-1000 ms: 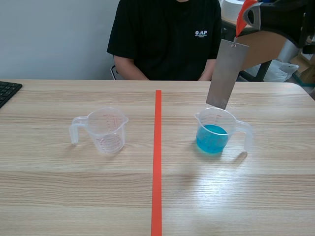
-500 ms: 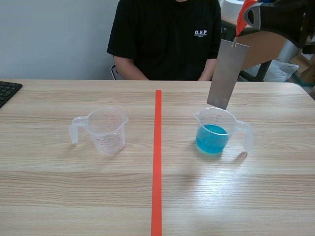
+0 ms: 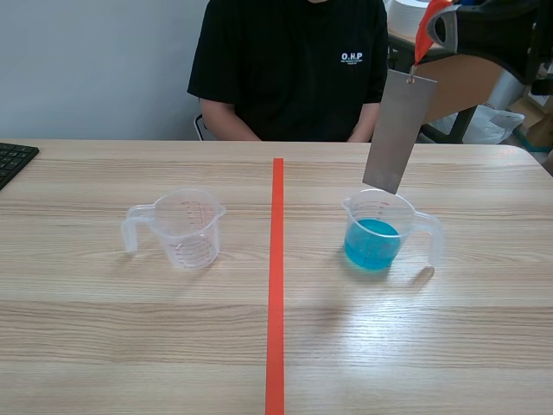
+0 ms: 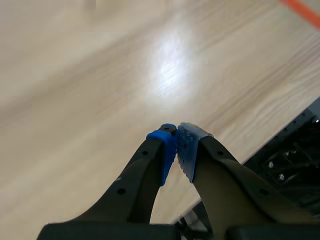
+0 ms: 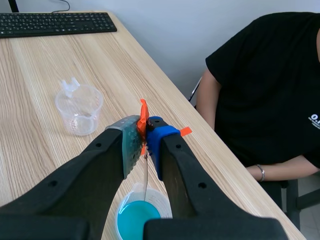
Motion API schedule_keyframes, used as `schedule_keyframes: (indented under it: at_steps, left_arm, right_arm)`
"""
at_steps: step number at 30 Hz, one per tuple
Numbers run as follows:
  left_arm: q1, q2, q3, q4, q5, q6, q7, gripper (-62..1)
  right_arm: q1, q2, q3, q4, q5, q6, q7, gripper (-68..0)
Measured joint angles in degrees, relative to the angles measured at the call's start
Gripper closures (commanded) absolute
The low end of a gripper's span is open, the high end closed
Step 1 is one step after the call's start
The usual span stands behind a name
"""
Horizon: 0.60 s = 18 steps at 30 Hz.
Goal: Do the redox reaction experiment.
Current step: 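Move the plate over the blue solution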
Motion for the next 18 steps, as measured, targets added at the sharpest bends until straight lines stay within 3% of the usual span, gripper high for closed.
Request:
schedule_keyframes:
  at_steps: [9,13,18]
  left_arm:
    - [-6.3,-8.6,0.0,12.2,0.0,-0.9,-0.8,-4.7]
    - [-11.1,-10.4,0.5,17.1,-1.7,-1.4,-0.2,-4.7]
    - [-23.5,-10.9,8.6,20.9,-1.6,-1.3,5.0,-4.7]
  right_arm:
    - [0.0,0.0,0.0,0.0,0.0,0.0,0.0,-1.5]
    - [0.0,0.0,0.0,0.0,0.0,0.0,0.0,-1.5]
    - [0.0,0.0,0.0,0.0,0.0,0.0,0.0,-1.5]
